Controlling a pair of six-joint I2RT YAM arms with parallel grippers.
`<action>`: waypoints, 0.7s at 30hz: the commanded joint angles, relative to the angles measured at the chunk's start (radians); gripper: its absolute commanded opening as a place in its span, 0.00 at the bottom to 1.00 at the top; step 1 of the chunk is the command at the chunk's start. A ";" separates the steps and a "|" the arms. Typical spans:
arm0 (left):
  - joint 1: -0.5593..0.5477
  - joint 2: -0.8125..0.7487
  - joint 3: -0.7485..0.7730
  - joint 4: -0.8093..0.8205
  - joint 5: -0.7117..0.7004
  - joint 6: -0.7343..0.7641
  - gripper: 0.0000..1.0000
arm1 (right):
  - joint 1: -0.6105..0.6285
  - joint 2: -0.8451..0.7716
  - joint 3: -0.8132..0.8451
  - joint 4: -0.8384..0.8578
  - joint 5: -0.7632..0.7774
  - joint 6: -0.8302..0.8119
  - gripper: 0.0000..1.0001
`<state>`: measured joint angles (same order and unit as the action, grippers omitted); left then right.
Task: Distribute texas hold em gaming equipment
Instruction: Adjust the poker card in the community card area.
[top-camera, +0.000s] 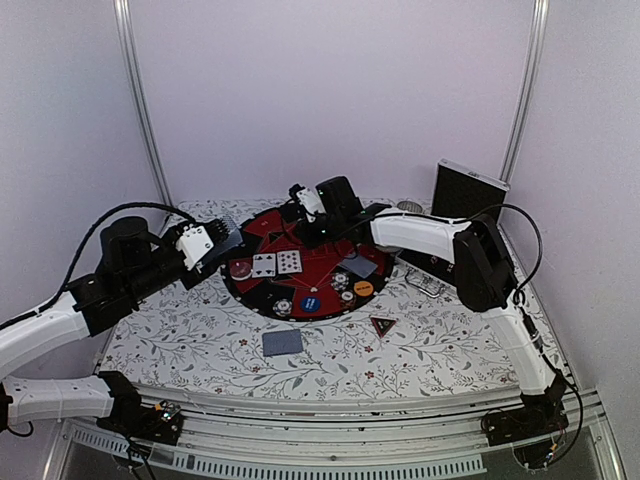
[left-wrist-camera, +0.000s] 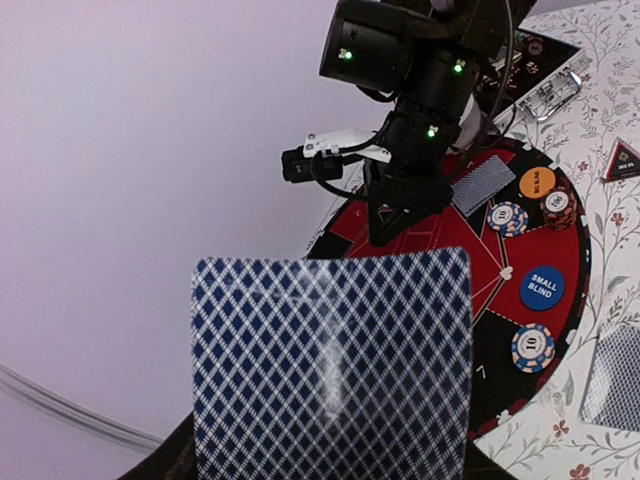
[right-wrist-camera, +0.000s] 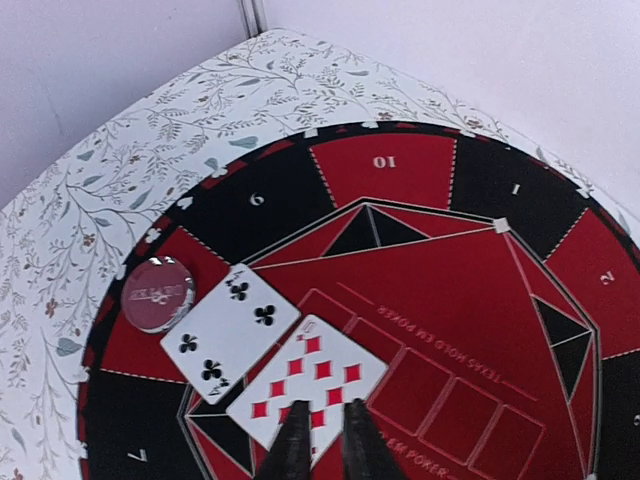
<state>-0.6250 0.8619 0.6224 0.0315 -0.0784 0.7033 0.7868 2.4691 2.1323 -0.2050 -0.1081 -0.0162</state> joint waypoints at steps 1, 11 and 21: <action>0.010 -0.011 0.025 0.011 0.009 -0.011 0.57 | -0.013 0.061 0.004 -0.002 0.001 0.149 0.04; 0.010 -0.008 0.025 0.011 0.008 -0.010 0.57 | -0.020 0.177 0.038 -0.021 0.013 0.266 0.01; 0.010 -0.008 0.025 0.009 0.015 -0.012 0.57 | -0.021 0.225 0.058 -0.034 -0.102 0.321 0.01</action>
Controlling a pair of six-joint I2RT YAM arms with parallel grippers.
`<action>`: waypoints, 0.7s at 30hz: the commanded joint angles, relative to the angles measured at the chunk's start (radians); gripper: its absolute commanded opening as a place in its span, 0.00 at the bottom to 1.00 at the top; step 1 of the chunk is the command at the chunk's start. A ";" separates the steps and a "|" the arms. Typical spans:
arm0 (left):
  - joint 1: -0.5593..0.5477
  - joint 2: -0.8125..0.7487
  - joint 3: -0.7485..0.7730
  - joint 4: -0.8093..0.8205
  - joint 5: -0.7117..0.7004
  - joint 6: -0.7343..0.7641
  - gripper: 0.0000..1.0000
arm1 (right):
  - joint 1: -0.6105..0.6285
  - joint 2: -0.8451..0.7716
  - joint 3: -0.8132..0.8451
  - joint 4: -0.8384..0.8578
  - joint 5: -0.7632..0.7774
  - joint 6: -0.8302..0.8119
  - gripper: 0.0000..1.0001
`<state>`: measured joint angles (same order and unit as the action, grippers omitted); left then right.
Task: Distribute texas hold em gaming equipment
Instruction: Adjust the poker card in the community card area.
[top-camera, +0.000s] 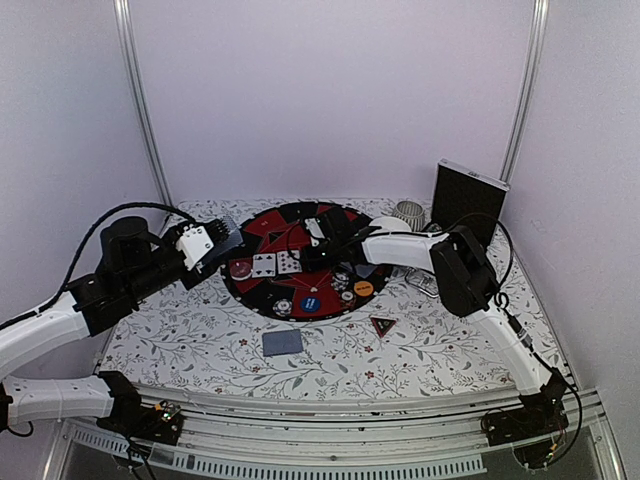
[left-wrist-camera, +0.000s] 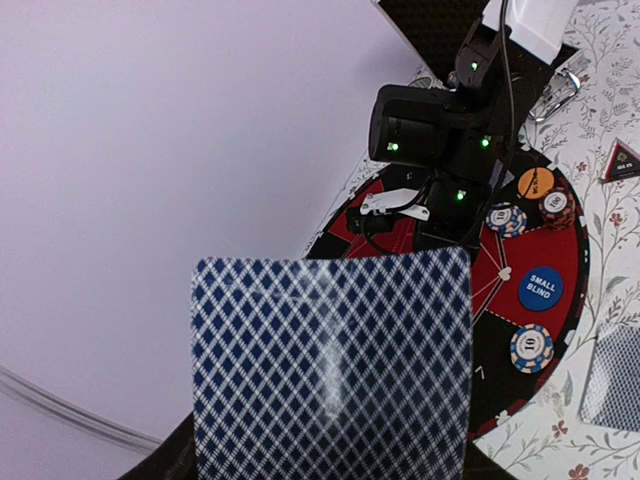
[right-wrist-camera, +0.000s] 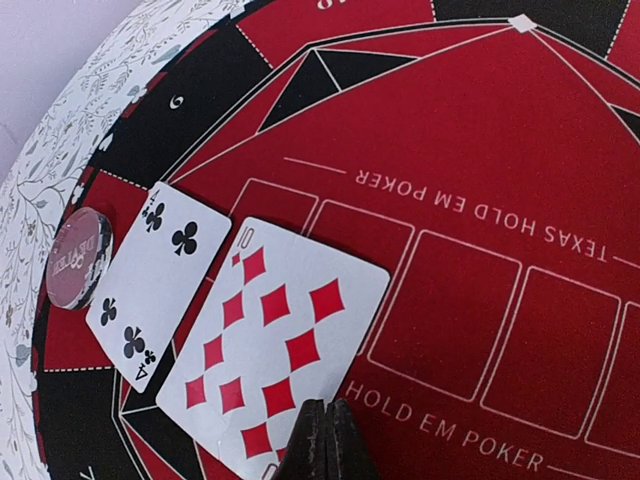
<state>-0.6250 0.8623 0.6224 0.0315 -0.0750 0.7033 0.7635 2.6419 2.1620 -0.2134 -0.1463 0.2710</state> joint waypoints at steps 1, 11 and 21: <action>0.010 -0.008 0.026 0.009 0.011 -0.011 0.57 | 0.002 0.053 0.031 -0.027 -0.069 0.038 0.01; 0.010 -0.011 0.025 0.008 0.015 -0.011 0.57 | 0.002 0.049 0.049 -0.029 -0.095 0.044 0.01; 0.010 -0.016 0.020 0.007 0.038 -0.001 0.56 | 0.003 -0.103 0.015 -0.060 -0.063 -0.023 0.03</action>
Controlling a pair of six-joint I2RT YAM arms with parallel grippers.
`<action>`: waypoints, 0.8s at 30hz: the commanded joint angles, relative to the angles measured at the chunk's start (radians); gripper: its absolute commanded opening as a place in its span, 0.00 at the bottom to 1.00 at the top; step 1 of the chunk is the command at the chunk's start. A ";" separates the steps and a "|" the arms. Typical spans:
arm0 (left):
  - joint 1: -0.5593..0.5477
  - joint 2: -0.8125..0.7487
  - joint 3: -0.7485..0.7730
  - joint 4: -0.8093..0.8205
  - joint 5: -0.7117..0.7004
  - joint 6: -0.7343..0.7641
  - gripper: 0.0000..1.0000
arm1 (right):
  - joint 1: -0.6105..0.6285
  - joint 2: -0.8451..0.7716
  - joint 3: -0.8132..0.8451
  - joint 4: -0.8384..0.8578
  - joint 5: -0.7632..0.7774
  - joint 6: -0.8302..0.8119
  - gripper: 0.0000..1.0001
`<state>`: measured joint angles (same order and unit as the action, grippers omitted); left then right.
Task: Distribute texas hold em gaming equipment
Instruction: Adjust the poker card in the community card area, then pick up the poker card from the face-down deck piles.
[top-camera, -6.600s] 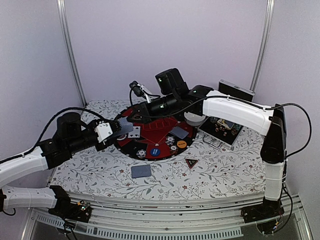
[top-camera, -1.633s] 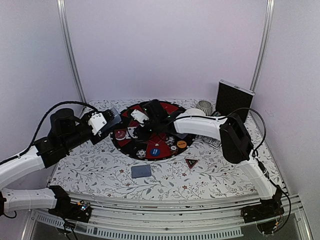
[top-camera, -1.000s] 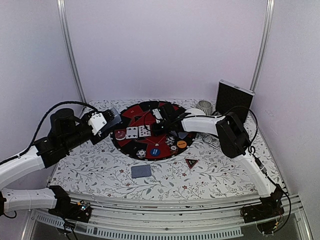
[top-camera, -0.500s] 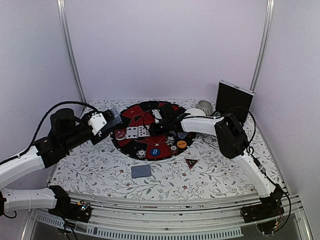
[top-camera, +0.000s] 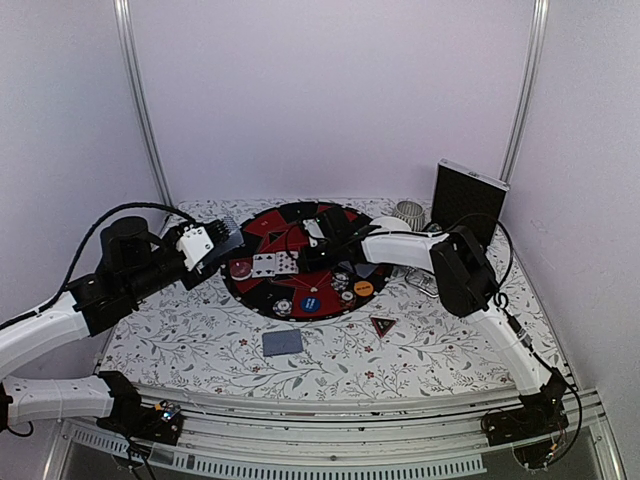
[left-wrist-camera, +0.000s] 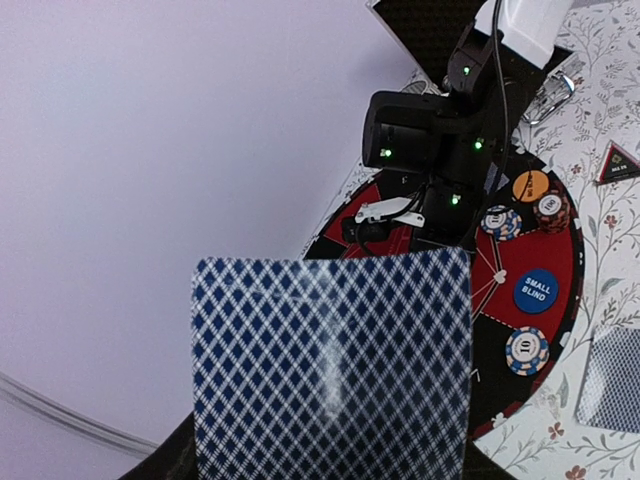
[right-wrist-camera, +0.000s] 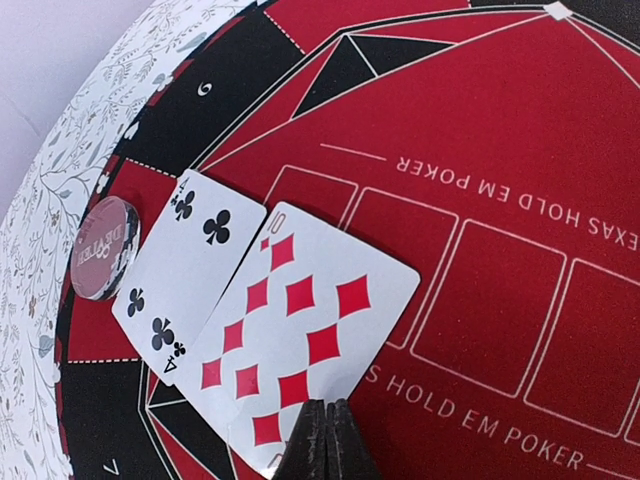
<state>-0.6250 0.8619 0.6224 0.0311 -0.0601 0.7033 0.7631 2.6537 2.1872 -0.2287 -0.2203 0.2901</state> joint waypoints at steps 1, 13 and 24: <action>0.010 -0.019 0.016 0.008 0.032 0.005 0.56 | 0.002 -0.156 -0.027 -0.044 0.007 -0.054 0.09; 0.003 -0.038 -0.009 0.003 0.113 0.041 0.55 | 0.074 -0.617 -0.293 0.065 -0.429 -0.130 0.96; -0.004 -0.035 -0.016 0.012 0.121 0.054 0.54 | 0.140 -0.533 -0.158 -0.017 -0.442 -0.067 0.99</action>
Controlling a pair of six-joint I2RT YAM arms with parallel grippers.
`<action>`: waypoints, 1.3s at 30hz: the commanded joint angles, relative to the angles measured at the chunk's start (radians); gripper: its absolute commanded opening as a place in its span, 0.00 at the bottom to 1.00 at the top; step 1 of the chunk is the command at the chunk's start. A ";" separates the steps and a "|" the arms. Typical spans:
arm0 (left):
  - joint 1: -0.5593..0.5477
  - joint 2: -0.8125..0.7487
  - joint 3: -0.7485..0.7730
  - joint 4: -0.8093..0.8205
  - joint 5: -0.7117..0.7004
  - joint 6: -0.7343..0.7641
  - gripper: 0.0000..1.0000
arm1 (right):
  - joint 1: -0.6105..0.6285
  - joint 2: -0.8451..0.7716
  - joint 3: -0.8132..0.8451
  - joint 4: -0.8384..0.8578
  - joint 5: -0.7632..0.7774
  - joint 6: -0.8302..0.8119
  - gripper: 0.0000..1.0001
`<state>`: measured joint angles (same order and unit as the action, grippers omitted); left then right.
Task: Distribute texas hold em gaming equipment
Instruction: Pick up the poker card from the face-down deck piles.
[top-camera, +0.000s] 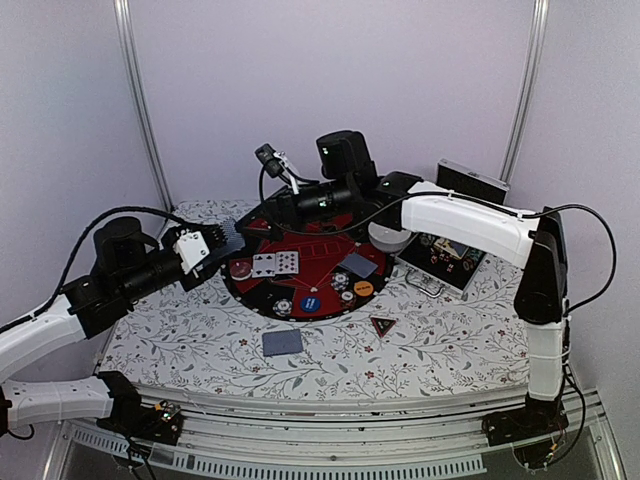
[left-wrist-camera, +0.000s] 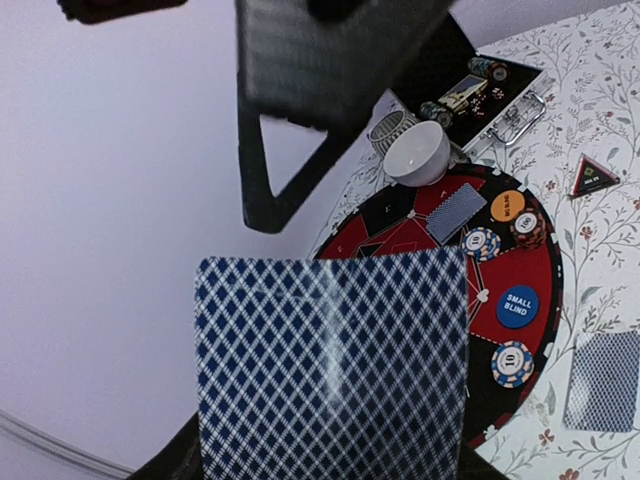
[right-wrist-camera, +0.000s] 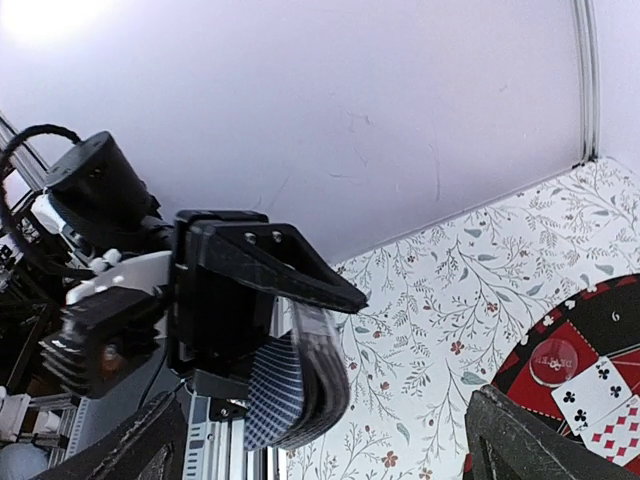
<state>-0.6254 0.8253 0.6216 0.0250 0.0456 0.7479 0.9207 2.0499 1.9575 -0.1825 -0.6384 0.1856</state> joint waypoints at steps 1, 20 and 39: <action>-0.004 0.001 -0.015 0.018 0.015 0.010 0.54 | -0.011 0.088 0.094 -0.077 -0.033 0.041 0.99; -0.004 0.003 -0.024 0.041 -0.010 0.019 0.54 | 0.026 0.205 0.252 -0.239 0.195 0.054 1.00; -0.004 0.004 -0.026 0.043 -0.027 0.022 0.54 | 0.031 0.112 0.228 -0.275 0.073 0.026 0.76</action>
<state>-0.6262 0.8379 0.5934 0.0257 0.0174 0.7670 0.9546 2.1944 2.1658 -0.4458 -0.4747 0.2031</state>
